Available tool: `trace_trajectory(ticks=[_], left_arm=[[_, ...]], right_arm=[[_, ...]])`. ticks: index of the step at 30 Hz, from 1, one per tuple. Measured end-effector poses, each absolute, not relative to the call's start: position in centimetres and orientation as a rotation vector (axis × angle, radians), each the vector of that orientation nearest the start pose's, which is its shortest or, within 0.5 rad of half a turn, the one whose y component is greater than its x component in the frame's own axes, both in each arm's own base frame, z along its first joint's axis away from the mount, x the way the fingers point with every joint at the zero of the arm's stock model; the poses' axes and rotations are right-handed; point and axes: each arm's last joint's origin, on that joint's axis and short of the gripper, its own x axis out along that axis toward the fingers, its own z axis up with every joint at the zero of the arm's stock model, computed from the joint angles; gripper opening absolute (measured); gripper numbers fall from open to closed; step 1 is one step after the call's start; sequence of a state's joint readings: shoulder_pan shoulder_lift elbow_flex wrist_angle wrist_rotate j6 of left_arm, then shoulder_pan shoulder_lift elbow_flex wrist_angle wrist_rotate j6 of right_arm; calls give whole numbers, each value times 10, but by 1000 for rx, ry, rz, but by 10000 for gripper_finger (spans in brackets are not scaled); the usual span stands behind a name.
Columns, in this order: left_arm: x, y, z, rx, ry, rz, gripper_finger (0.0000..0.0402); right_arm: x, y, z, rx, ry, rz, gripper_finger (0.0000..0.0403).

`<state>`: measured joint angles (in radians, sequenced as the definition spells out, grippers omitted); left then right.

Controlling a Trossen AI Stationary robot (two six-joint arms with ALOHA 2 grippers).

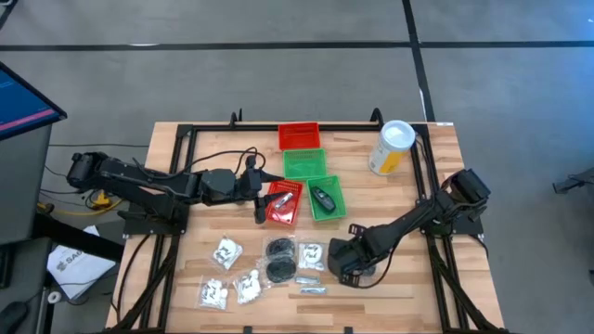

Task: Pick & Place Travel size toiletries
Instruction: Put the black hairbrush into the top red bin

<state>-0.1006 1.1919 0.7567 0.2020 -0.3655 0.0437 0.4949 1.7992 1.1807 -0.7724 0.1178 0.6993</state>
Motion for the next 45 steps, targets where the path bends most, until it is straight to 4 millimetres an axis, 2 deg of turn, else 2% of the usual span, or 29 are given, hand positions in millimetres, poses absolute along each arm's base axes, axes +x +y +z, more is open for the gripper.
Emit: trace_trajectory(ticks=[5,19,33,41,45], left_arm=[[262,-16,278,97,233,258,177],[262,-16,278,97,233,259,177],[262,-16,278,141,239,253,177],[263,-17,278,273,245,110,177],[263,-16,278,320,243,53,177]], right_arm=[[307,154,195,97,1281,-149,0],[344,136,268,-120,1083,-86,0],[362,112,294,-217,993,-57,0],[366,110,310,-238,949,-33,0],[368,109,324,-248,902,-22,0]])
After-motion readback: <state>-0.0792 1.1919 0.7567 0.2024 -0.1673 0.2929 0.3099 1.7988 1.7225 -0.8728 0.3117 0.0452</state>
